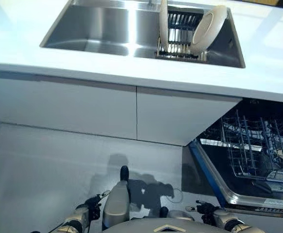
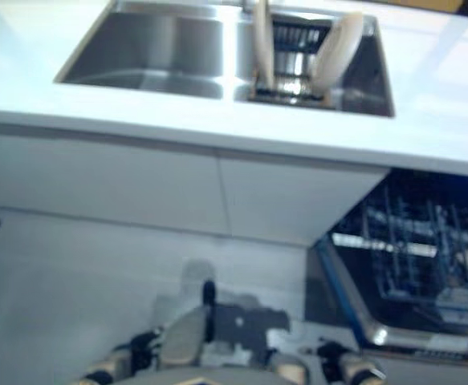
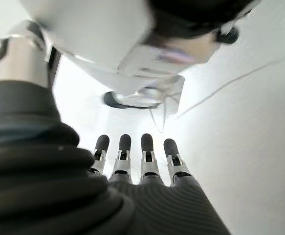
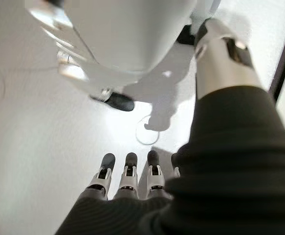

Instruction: Take plates into dishwasher

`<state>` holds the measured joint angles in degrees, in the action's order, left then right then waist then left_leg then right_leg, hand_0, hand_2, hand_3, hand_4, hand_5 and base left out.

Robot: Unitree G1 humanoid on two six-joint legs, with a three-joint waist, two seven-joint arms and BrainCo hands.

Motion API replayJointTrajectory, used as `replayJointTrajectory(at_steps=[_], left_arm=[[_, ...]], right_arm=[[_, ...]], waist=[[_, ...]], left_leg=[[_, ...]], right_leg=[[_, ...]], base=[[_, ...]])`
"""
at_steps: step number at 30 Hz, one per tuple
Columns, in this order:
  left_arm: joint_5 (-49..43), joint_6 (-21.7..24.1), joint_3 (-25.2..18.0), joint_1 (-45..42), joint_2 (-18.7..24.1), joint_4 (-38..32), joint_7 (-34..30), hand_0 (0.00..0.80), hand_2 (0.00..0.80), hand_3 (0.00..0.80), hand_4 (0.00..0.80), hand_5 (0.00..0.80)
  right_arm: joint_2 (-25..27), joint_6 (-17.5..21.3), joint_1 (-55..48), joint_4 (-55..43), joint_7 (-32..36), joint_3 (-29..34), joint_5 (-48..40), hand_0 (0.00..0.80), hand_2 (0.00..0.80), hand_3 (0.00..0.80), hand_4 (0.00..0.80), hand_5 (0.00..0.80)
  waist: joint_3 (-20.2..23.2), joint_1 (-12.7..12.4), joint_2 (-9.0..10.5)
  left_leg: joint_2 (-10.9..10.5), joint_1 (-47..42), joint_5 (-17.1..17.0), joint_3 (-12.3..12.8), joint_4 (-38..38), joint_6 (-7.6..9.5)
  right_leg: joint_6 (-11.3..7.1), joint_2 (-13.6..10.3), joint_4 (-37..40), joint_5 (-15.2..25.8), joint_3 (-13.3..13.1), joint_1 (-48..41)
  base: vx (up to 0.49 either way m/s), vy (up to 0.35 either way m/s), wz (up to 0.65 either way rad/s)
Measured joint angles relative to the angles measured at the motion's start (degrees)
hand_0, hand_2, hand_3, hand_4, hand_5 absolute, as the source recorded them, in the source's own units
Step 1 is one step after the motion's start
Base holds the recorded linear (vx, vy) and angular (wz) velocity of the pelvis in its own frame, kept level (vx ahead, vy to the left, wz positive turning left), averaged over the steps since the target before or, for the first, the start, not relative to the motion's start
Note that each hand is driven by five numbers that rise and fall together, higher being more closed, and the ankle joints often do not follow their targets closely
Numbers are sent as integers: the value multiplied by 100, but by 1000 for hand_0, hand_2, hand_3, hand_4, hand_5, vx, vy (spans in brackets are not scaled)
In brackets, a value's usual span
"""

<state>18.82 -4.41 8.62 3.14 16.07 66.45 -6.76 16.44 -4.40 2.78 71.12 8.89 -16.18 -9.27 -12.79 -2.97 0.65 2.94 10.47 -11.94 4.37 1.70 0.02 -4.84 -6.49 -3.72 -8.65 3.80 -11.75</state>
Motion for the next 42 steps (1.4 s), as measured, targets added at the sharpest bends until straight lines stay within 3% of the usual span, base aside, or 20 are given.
replayJointTrajectory(at_steps=[2, 5, 8, 9, 12, 14, 16, 18, 19, 20, 22, 24, 25, 26, 27, 28, 31, 32, 33, 42], left_arm=[[-11, 6, 148, 190, 99, -34, -4, 0, 0, 0, 0, 0], [-244, 20, 378, 376, 185, -30, -69, 0, 0, 0, 0, 0], [-243, 0, 489, 328, 231, -12, -79, 0, 0, 0, 0, 0], [-244, -13, 489, 247, 229, 10, -72, 0, 0, 0, 0, 0], [-383, -117, 493, 42, 18, 54, -76, 0, 0, 0, 0, 0], [-538, -158, 561, 66, -149, 262, -101, 0, 0, 0, 0, 0], [-696, -213, 779, 117, -236, 379, -130, 0, 0, 0, 0, 0], [-817, -310, 992, 140, -235, 468, -219, 0, 0, 0, 0, 0], [-880, -356, 999, 117, -201, 473, -224, 0, 0, 0, 0, 0], [-908, -387, 1009, 38, -61, 456, -206, 0, 0, 0, 0, 0], [-910, -430, 961, 36, 122, 458, -183, 0, 0, 0, 0, 0], [-916, -463, 703, 7, 152, 468, -125, 0, 0, 0, 0, 0], [-915, -500, 690, -9, 208, 473, -78, 0, 0, 0, 0, 0], [-916, -495, 691, -53, 205, 468, -53, 0, 0, 0, 0, 0], [-921, -484, 692, -50, 208, 451, -36, 0, 0, 0, 0, 0], [-930, -473, 710, -5, 140, 429, 7, 0, 0, 0, 0, 0], [-1480, -447, 905, -62, -53, 324, -99, 0, 0, 0, 0, 0], [-1588, -444, 1080, -60, -62, 244, -114, 0, 0, 0, 0, 0], [-1575, -425, 1124, -50, -70, 198, -119, 0, 0, 0, 0, 0], [-1568, -421, 1031, -85, -100, 203, -250, 0, 0, 0, 0, 0]], right_arm=[[-143, 76, 44, -54, 66, -14, 17, 0, 0, 0, 0, 0], [-250, 128, 169, -180, 95, -26, 10, 0, 0, 0, 0, 0], [-335, 121, 207, -238, 213, -39, 11, 0, 0, 0, 0, 0], [-372, 111, 208, -228, 261, -38, 13, 0, 0, 0, 0, 0], [-295, -27, 244, -187, 303, -36, 17, 0, 0, 0, 0, 0], [-190, -162, 244, -80, 228, -12, 15, 0, 0, 0, 0, 0], [-41, -227, 182, -24, 150, 5, 12, 0, 0, 0, 0, 0], [139, -221, 202, -83, 149, 67, 15, 0, 0, 0, 0, 0], [163, -213, 147, -100, 152, 68, 13, 0, 0, 0, 0, 0], [120, -197, 99, -122, 192, 95, 20, 0, 0, 0, 0, 0], [48, -164, 95, -153, 267, 76, 95, 0, 0, 0, 0, 0], [39, -133, 98, -174, 363, 77, 180, 0, 0, 0, 0, 0], [40, -102, 102, -210, 442, 71, 184, 0, 0, 0, 0, 0], [37, -87, 108, -213, 494, 46, 190, 0, 0, 0, 0, 0], [36, -87, 115, -215, 537, 0, 193, 0, 0, 0, 0, 0], [66, -94, 119, -235, 562, -2, 192, 0, 0, 0, 0, 0], [192, -131, 165, -309, 647, -53, 192, 0, 0, 0, 0, 0], [242, -152, 164, -337, 689, -54, 193, 0, 0, 0, 0, 0], [255, -157, 161, -341, 695, -50, 194, 0, 0, 0, 0, 0], [226, -363, 80, -922, 1108, -286, 201, 0, 0, 0, 0, 0]], waist=[[65, 45, -23], [123, 63, -19], [323, 49, 168], [431, 48, 236], [616, 60, 20], [707, 70, -79], [781, 108, -231], [804, 379, -416], [802, 478, -448], [900, 535, -350], [952, 558, -159], [932, 680, -143], [931, 712, -123], [924, 707, -62], [925, 678, 46], [871, 739, 93], [831, 689, -19], [823, 690, -44], [817, 685, -32], [881, 667, -66]], left_leg=[[26, -182, 2, -64, 287, 34], [15, -176, 113, -83, 307, 33], [-65, -185, 194, -89, 303, -89], [-73, -196, 210, -87, 300, -160], [129, -189, 385, -41, 65, -358], [181, -221, 459, -27, 11, -387], [226, -308, 513, 9, 89, -351], [301, -513, 627, 25, 185, -209], [336, -615, 585, 27, 225, -147], [305, -707, 579, 242, 282, -142], [240, -726, 580, 370, 279, -143], [252, -715, 583, 326, 283, -144], [241, -693, 579, 307, 244, -139], [208, -700, 582, 305, 194, -144], [136, -716, 608, 301, 154, -182], [135, -745, 635, 170, 141, -228], [319, -894, 1078, 183, -527, -294], [412, -1007, 1166, 181, -408, -431], [425, -1079, 1149, 185, -339, -439], [438, -1599, 1149, 310, 198, -606]], right_leg=[[-10, -117, -238, -46, 55, 245], [-260, -426, 208, 115, 67, 388], [-357, -632, 373, 699, 76, 537], [-453, -652, 377, 683, 117, 524], [-453, -443, 418, 679, 142, 442], [-396, -403, 290, 646, 150, 466], [-293, -371, -315, 586, 116, 733], [-113, -391, -2117, 667, 69, 1574], [-42, -445, -2603, 731, 31, 1801], [-135, -594, -2578, 474, 82, 2052], [-229, -659, -1382, 474, 167, 2193], [-457, -463, -546, 621, 230, 2316], [-463, -327, -542, 622, 171, 2398], [-411, -250, -693, 585, 205, 2394], [-239, -241, -793, 563, 263, 2350], [-158, -211, -814, 633, 211, 2290], [-67, -96, -573, 702, 405, 1983], [89, -5, -500, 813, 442, 1888], [158, 26, -467, 846, 426, 1838], [123, 126, 440, 1154, 466, 1169]], base=[[43, -117, -18], [89, -82, -3], [134, -42, 9], [155, -1, 4], [159, 25, -13], [159, 68, -15], [223, 130, -20], [244, -16, 1], [308, -237, 0], [301, -317, -19], [241, -363, -30], [35, -271, 7], [-4, -246, 26], [30, -225, 37], [71, -186, 65], [82, -142, 78], [122, -56, 43], [140, 14, 34], [125, 20, 24], [61, 31, -5]])
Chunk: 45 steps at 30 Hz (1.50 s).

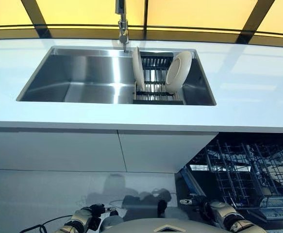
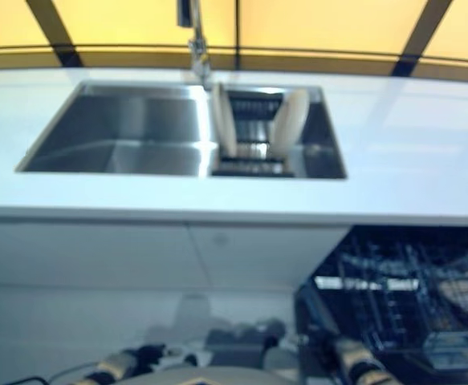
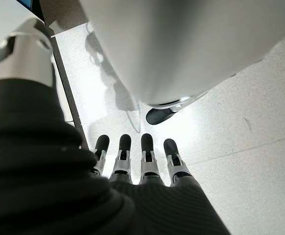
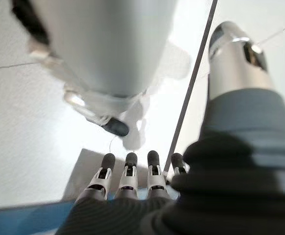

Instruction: Take plates into dishwasher

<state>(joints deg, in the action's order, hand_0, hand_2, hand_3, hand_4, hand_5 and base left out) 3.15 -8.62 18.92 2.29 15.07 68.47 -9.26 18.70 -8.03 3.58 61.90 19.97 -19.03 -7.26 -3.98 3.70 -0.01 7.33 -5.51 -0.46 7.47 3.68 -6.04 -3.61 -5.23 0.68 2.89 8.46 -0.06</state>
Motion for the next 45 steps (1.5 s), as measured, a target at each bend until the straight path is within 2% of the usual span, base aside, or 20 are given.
replayJointTrajectory(at_steps=[7, 10, 11, 14, 21, 27, 30, 33, 35, 37, 41, 45], left_arm=[[-15, -14, -53, 4, 32, -188, -39, 0, 0, 0, 0, 0], [-18, -211, -53, -45, 120, -438, -131, 0, 0, 0, 0, 0], [-18, -265, -65, -51, 164, -513, -185, 0, 0, 0, 0, 0], [-16, -375, -103, -107, 349, -746, -247, 0, 0, 0, 0, 0], [-17, -445, -448, -247, 516, -641, -266, 0, 0, 0, 0, 0], [-18, -291, -569, -230, 519, -416, -328, 0, 0, 0, 0, 0], [-21, -171, -567, -235, 518, -298, -343, 0, 0, 0, 0, 0], [-33, -94, -559, -239, 504, -199, -365, 0, 0, 0, 0, 0], [-130, -63, -557, -253, 488, -145, -365, 0, 0, 0, 0, 0], [-242, -28, -556, -246, 458, -91, -362, 0, 0, 0, 0, 0], [-241, 37, -551, -247, 443, -20, -348, 0, 0, 0, 0, 0], [-236, 35, -549, -231, 447, 0, -294, 0, 0, 0, 0, 0]], right_arm=[[2, -200, 68, -804, 757, -344, 283, 0, 0, 0, 0, 0], [345, -640, 62, -2087, 1192, -416, 127, 0, 0, 0, 0, 0], [633, -898, 68, -2834, 1394, -407, -168, 0, 0, 0, 0, 0], [1433, -1207, 136, -4441, 1753, -100, -994, 0, 0, 0, 0, 0], [2229, -1298, 362, -5254, 2472, 785, -2167, 0, 0, 0, 0, 0], [2800, -1590, 810, -5927, 3323, 1182, -3232, 0, 0, 0, 0, 0], [3010, -1797, 1178, -5984, 3541, 1239, -4202, 0, 0, 0, 0, 0], [3004, -1892, 1537, -5993, 3340, 1434, -5216, 0, 0, 0, 0, 0], [2898, -1875, 1808, -5966, 2744, 1553, -6041, 0, 0, 0, 0, 0], [2720, -1790, 2052, -5936, 2083, 1743, -6489, 0, 0, 0, 0, 0], [2639, -1506, 2203, -5928, 1040, 1840, -6525, 0, 0, 0, 0, 0], [2673, -1267, 2448, -5498, 11, 1837, -6176, 0, 0, 0, 0, 0]], waist=[[18, -18, 4], [6, -2, 33], [5, 10, 47], [6, 44, 135], [23, 278, 430], [17, 382, 437], [19, 385, 440], [25, 376, 442], [29, 371, 444], [43, 355, 445], [72, 327, 480], [86, 352, 480]], left_leg=[[-31, -120, 27, -39, 120, -11], [-32, -154, 31, -48, 147, -15], [-37, -173, 51, -39, 151, 3], [-38, -178, 47, 5, 153, 8], [-78, -120, 37, 109, 153, -2], [-74, -179, 66, 260, 160, -1], [-70, -188, 77, 312, 160, 8], [-66, -197, 76, 331, 159, 6], [-68, -225, 68, 339, 157, -7], [-73, -248, 68, 357, 155, -7], [-82, -278, 69, 375, 155, -5], [-83, -345, 75, 530, 158, 4]], right_leg=[[-38, -7, 207, 22, 36, -196], [-53, -8, 273, 57, 68, -263], [-57, -9, 285, 66, 61, -282], [-74, -11, 282, 69, 10, -263], [-85, -43, 280, 134, -45, -159], [-89, -27, 290, 153, -161, -158], [-90, -17, 324, 182, -186, -163], [-87, -6, 378, 217, -201, -170], [-85, -3, 378, 222, -205, -173], [-81, -2, 373, 228, -205, -177], [-79, 4, 343, 236, -219, -182], [-86, -8, 349, 283, -314, -171]], base=[[18, 8, 3], [8, 2, 1], [0, 0, 0], [-6, 25, -5], [7, 6, -6], [-3, -1, -13], [7, -4, -8], [13, 3, -4], [9, 1, -2], [1, -2, -4], [-3, -9, -2], [3, -65, -18]])
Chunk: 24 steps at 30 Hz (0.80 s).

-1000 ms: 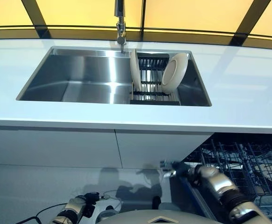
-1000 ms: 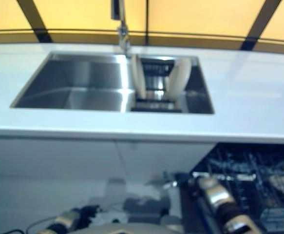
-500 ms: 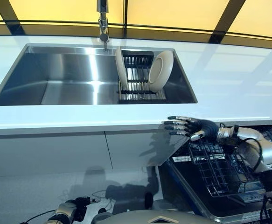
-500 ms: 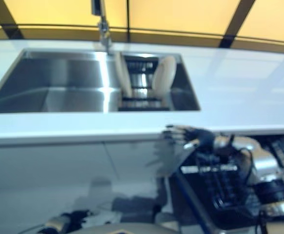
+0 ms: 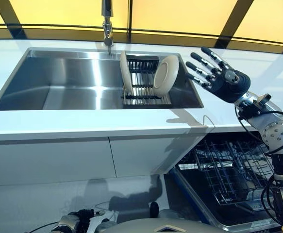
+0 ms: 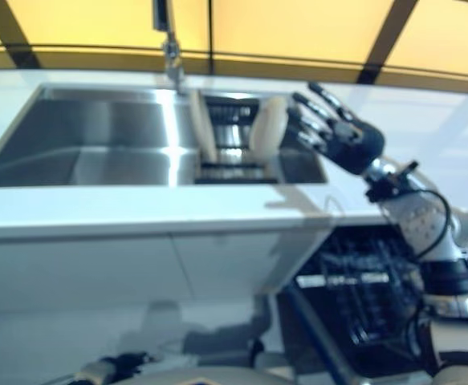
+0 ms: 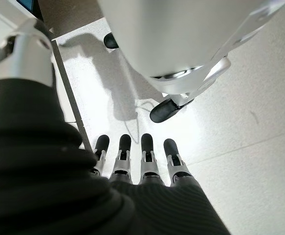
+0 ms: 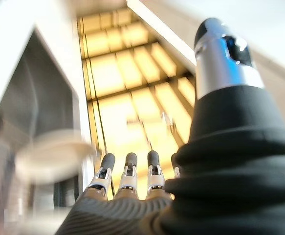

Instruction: Take plates into dishwasher

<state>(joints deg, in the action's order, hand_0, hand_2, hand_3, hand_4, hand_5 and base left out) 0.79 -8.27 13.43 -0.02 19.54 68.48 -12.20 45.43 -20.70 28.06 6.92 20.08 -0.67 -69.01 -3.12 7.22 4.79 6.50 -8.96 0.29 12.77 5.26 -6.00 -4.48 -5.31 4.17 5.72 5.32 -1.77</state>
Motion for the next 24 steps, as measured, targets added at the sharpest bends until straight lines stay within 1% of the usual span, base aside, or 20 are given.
replayJointTrajectory(at_steps=[3, 5, 8, 10, 11, 12, 13, 14, 15, 16, 17, 18, 19, 20, 21, 22, 23, 24], left_arm=[[12, -20, 7, 8, -14, 6, 49, 0, 0, 0, 0, 0], [30, -68, 10, 14, -56, 3, 101, 0, 0, 0, 0, 0], [115, -139, 9, 8, -75, 5, 158, 0, 0, 0, 0, 0], [120, -129, 5, 22, -78, 0, 257, 0, 0, 0, 0, 0], [120, -93, 9, 50, -80, -3, 315, 0, 0, 0, 0, 0], [120, -39, 14, 121, -87, -2, 381, 0, 0, 0, 0, 0], [120, 4, 51, 213, -80, -47, 454, 0, 0, 0, 0, 0], [120, 35, 180, 317, -50, -146, 538, 0, 0, 0, 0, 0], [121, 71, 276, 322, -93, -268, 563, 0, 0, 0, 0, 0], [121, 85, 368, 301, -120, -419, 567, 0, 0, 0, 0, 0], [120, 94, 391, 300, -140, -470, 568, 0, 0, 0, 0, 0], [117, 103, 406, 314, -154, -471, 569, 0, 0, 0, 0, 0], [102, 110, 403, 303, -147, -474, 554, 0, 0, 0, 0, 0], [107, 69, 405, 268, -146, -472, 545, 0, 0, 0, 0, 0], [119, 57, 404, 265, -142, -458, 552, 0, 0, 0, 0, 0], [121, 60, 403, 267, -114, -460, 556, 0, 0, 0, 0, 0], [121, 62, 397, 266, -82, -479, 559, 0, 0, 0, 0, 0], [131, 61, 394, 272, -31, -499, 559, 0, 0, 0, 0, 0]], right_arm=[[130, 87, 174, 449, -783, 0, 401, 0, 0, 0, 0, 0], [324, 91, 195, 645, -1122, -18, 692, 0, 0, 0, 0, 0], [588, 145, 326, 922, -1438, -103, 1008, 0, 0, 0, 0, 0], [736, 145, 554, 972, -1514, -344, 1215, 0, 0, 0, 0, 0], [778, 142, 750, 1016, -1517, -495, 1320, 0, 0, 0, 0, 0], [807, 151, 993, 1122, -1498, -663, 1452, 0, 0, 0, 0, 0], [824, 179, 1177, 1315, -1459, -804, 1515, 0, 0, 0, 0, 0], [885, 178, 1418, 1631, -1412, -1061, 1631, 0, 0, 0, 0, 0], [913, 185, 1655, 1871, -1386, -1203, 1721, 0, 0, 0, 0, 0], [918, 224, 1811, 2075, -1358, -1266, 1809, 0, 0, 0, 0, 0], [923, 230, 1927, 2165, -1338, -1346, 1888, 0, 0, 0, 0, 0], [942, 233, 1971, 2184, -1334, -1398, 2020, 0, 0, 0, 0, 0], [937, 237, 1972, 2156, -1339, -1434, 2060, 0, 0, 0, 0, 0], [931, 229, 1955, 2064, -1339, -1498, 2062, 0, 0, 0, 0, 0], [925, 230, 1892, 1908, -1341, -1491, 2088, 0, 0, 0, 0, 0], [912, 232, 1821, 1713, -1298, -1479, 2113, 0, 0, 0, 0, 0], [909, 231, 1784, 1600, -1264, -1474, 2114, 0, 0, 0, 0, 0], [887, 233, 1768, 1596, -1147, -1421, 2175, 0, 0, 0, 0, 0]], waist=[[29, 5, -43], [46, -8, -91], [73, -13, -158], [74, -15, -176], [72, -26, -172], [54, -54, -141], [6, -198, -39], [-88, -282, 146], [-126, -459, 148], [-150, -545, 129], [-174, -600, 31], [-194, -670, -93], [-247, -730, -173], [-270, -737, -232], [-264, -736, -248], [-274, -710, -212], [-274, -688, -204], [-269, -657, -198]], left_leg=[[29, -37, 17, 67, 0, 26], [42, -30, 17, 73, -5, 24], [69, -22, 26, 69, -39, 6], [116, 8, 44, 63, -128, -63], [156, 102, 129, 41, -340, -77], [214, 350, 318, -66, -846, -76], [198, 700, 410, -242, -1605, -125], [144, 1230, 347, -574, -2588, -97], [114, 1611, 435, -761, -3005, -109], [103, 1697, 504, -815, -2579, -136], [123, 1748, 446, -796, -2008, -120], [168, 1765, 297, -833, -1472, -138], [200, 1775, 245, -827, -1262, -138], [164, 1752, 233, -812, -1207, -118], [113, 1708, 92, -838, -1129, -19], [35, 1621, -70, -727, -982, 45], [-4, 1542, -235, -639, -845, 148], [-37, 1449, -497, -584, -720, 230]], right_leg=[[-27, 15, 18, -17, -5, -1], [-27, 25, 34, -18, -4, 1], [-10, 59, 58, -14, -8, -1], [20, 94, 58, -33, -12, -4], [61, 121, 55, -38, -3, 2], [142, 132, 17, -89, -5, 42], [229, 117, -106, -164, -38, 125], [269, -16, -120, -175, -79, 76], [287, -46, -70, -156, -74, 3], [291, -50, 18, -129, -70, -37], [286, -17, 38, -132, -13, -52], [287, 69, 58, -132, 7, -32], [279, 110, 59, -137, -10, -49], [258, 112, 88, -152, -17, -95], [230, 65, 94, -172, -38, -94], [169, -40, 94, -213, -15, -108], [110, -118, 91, -245, 43, -157], [97, -213, 83, -245, 159, -209]], base=[[19, -105, -11], [18, -133, -3], [7, -152, -2], [3, -130, -1], [22, -103, 5], [46, -49, 1], [109, 73, 2], [171, 174, -1], [227, 239, 6], [201, 189, 8], [180, 176, 9], [125, 122, -6], [108, 134, -19], [70, 91, -31], [49, 65, -32], [42, 45, -31], [31, 27, -22], [37, 12, -24]])
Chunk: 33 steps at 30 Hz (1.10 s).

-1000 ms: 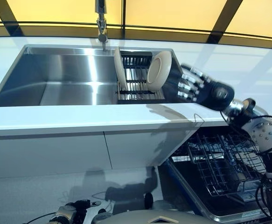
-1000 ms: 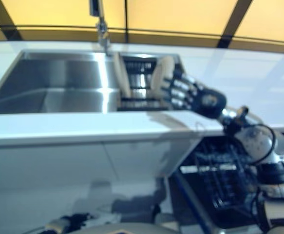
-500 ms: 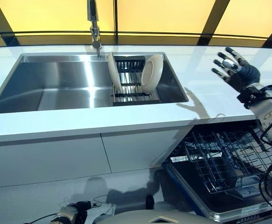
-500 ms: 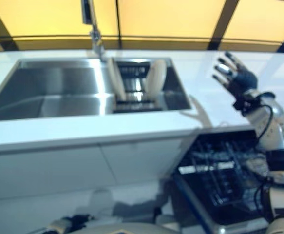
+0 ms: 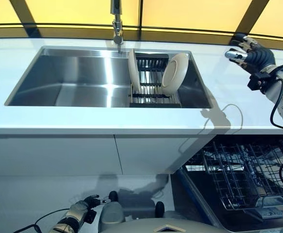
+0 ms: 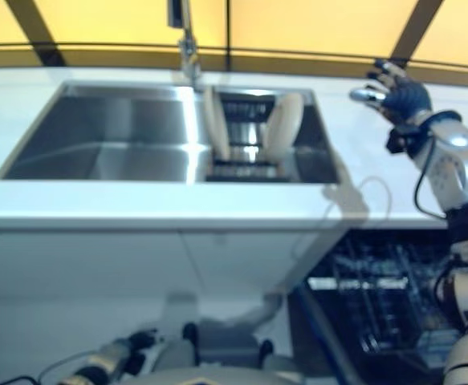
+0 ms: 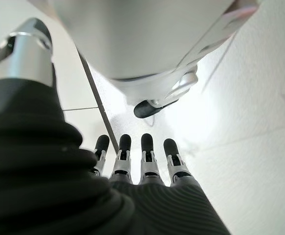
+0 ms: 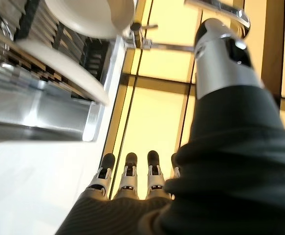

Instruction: Take plates into dishwasher

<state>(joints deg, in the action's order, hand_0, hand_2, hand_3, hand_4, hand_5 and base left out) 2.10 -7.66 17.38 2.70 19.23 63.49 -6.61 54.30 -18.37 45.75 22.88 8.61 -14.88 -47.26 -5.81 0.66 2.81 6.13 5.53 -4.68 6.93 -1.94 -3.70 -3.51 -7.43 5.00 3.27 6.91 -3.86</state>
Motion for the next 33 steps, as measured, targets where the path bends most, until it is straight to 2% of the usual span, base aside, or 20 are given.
replayJointTrajectory(at_steps=[2, 4, 6, 12, 15, 17, 19, 22, 26, 30, 33], left_arm=[[121, -2, -39, 17, 169, 0, 5, 0, 0, 0, 0, 0], [117, 5, -72, 68, 276, 0, -14, 0, 0, 0, 0, 0], [115, 18, -68, 77, 259, -2, -19, 0, 0, 0, 0, 0], [114, 73, -72, -24, 126, 19, -16, 0, 0, 0, 0, 0], [88, 104, -74, -50, 133, 25, -21, 0, 0, 0, 0, 0], [94, 155, -63, -39, 101, 31, -13, 0, 0, 0, 0, 0], [92, 147, -64, -37, 85, -10, -9, 0, 0, 0, 0, 0], [93, 70, -60, -2, 139, -193, -11, 0, 0, 0, 0, 0], [94, 57, -7, 56, 189, -210, -48, 0, 0, 0, 0, 0], [97, 20, -48, 75, 345, -216, -45, 0, 0, 0, 0, 0], [87, -57, -67, 52, 382, -257, -85, 0, 0, 0, 0, 0]], right_arm=[[-84, 11, -97, 40, 187, 67, 110, 0, 0, 0, 0, 0], [-100, 13, -101, 66, 287, 85, 113, 0, 0, 0, 0, 0], [-99, 22, -99, 125, 329, 97, 110, 0, 0, 0, 0, 0], [-101, 26, -98, 204, 294, 131, 52, 0, 0, 0, 0, 0], [-106, 56, -86, 202, 248, 147, 55, 0, 0, 0, 0, 0], [-106, 62, -82, 217, 246, 138, 62, 0, 0, 0, 0, 0], [-119, 82, -95, 212, 248, 140, 119, 0, 0, 0, 0, 0], [-136, 99, -227, 93, 80, 245, 156, 0, 0, 0, 0, 0], [-217, 94, -434, -46, -72, 372, 273, 0, 0, 0, 0, 0], [-241, 102, -466, -19, -82, 371, 412, 0, 0, 0, 0, 0], [-254, -1, -462, -14, 25, 373, 619, 0, 0, 0, 0, 0]], waist=[[93, -3, 141], [130, -1, 200], [133, -6, 198], [127, -28, 196], [109, -23, 242], [65, -6, 229], [49, 13, 177], [42, 19, 170], [-111, 204, -41], [-156, 294, 65], [-143, 289, 194]], left_leg=[[-133, -167, -93, 114, 250, 59], [-179, -235, -114, 111, 403, 75], [-173, -317, -176, 72, 529, 19], [-51, -366, -180, 2, 617, -74], [-82, -385, -174, 12, 629, -101], [-125, -249, -71, -92, 331, -124], [-74, -295, -45, 20, 373, -100], [-124, -294, -46, 77, 396, -71], [-46, -496, -138, 97, 721, 60], [-104, -524, -132, 194, 714, 90], [-165, -513, -147, 188, 714, 33]], right_leg=[[-86, -162, -24, 11, 27, -12], [-261, -188, -31, 18, 23, -16], [-334, -158, -23, -17, 30, -75], [-277, 4, -21, -70, 32, -140], [-264, -26, -22, -204, 29, -170], [-278, -51, -27, -265, 21, -198], [-252, -59, -46, -293, -16, -173], [-327, -132, -136, -268, -45, -99], [-328, -55, -1079, -300, -115, 352], [-358, -105, -990, -277, 40, 337], [-354, -122, -373, -280, 180, 10]], base=[[34, -7, -14], [8, -44, 8], [0, -52, 13], [11, -40, 8], [4, 63, 3], [59, 175, 8], [73, 99, -8], [84, 54, -8], [107, 25, -8], [51, -36, -11], [76, 6, 3]])
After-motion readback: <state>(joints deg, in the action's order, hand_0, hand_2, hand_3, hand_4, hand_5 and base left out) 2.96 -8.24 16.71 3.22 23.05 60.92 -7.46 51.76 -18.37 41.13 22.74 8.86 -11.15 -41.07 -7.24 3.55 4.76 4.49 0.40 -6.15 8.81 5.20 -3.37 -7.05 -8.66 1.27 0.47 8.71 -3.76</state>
